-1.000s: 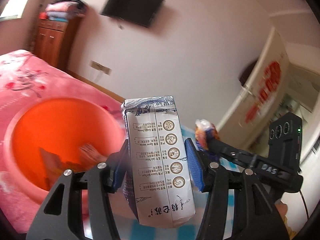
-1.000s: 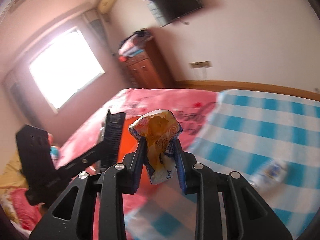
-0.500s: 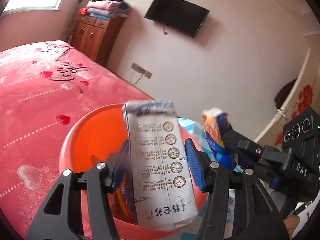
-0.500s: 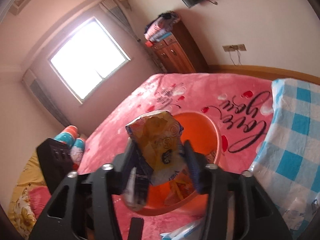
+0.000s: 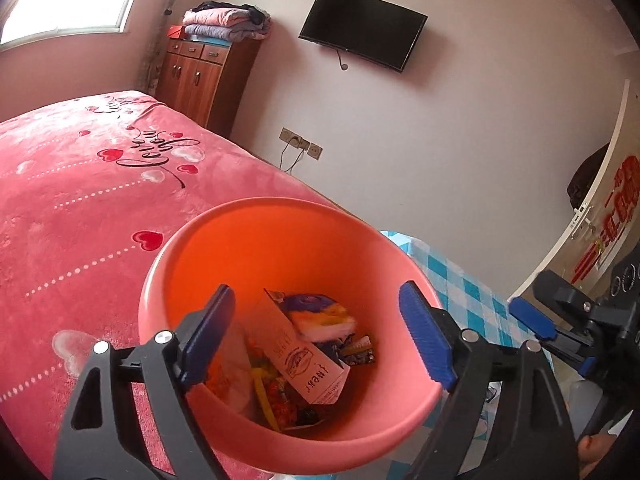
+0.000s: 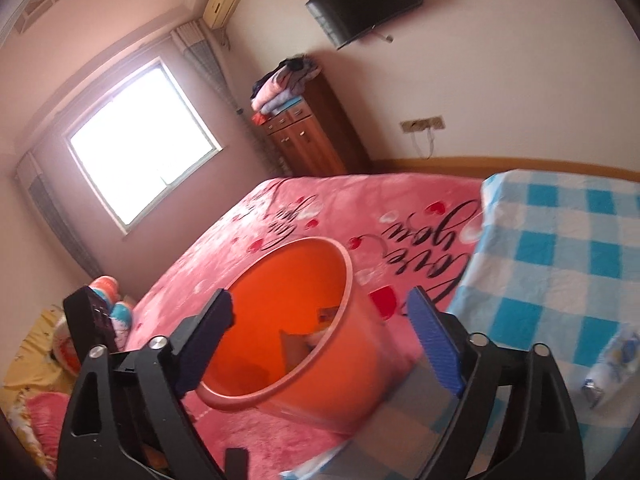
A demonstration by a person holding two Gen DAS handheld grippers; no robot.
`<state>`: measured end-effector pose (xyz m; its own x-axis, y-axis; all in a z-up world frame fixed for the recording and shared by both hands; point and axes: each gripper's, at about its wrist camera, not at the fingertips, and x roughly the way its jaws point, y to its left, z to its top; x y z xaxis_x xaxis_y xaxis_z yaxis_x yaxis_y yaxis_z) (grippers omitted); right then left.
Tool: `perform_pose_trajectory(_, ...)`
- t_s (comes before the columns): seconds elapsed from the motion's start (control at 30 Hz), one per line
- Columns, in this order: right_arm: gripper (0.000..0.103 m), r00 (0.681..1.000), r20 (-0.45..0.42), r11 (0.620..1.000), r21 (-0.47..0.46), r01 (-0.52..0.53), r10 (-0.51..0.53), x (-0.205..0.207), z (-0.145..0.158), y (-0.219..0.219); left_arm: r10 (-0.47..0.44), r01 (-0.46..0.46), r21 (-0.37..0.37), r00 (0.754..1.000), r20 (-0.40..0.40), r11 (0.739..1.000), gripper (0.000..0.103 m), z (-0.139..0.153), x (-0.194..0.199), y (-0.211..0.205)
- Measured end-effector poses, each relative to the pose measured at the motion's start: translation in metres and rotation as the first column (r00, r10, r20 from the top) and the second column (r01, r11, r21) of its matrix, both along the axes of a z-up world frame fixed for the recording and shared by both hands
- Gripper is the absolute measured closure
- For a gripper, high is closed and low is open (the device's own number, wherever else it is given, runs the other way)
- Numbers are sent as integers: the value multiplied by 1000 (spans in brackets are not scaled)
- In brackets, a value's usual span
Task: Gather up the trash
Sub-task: 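Return both tools to the table over the white bottle and wipes packet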
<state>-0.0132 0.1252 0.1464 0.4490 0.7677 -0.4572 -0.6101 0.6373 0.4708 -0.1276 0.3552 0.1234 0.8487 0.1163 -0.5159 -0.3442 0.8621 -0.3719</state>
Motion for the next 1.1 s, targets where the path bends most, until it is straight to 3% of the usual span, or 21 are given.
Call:
perform_pose_trajectory(0.4, 12, 988, 83, 985, -105, 135, -127, -15, -17, -42, -60, 57, 50, 997, 56, 997, 15, 14, -5, -37)
perform_pose_trajectory(1.1, 10, 933, 191, 922, -185, 339, -305, -30, -27, -117, -218, 212, 137, 975, 32, 968, 14, 20, 2, -114)
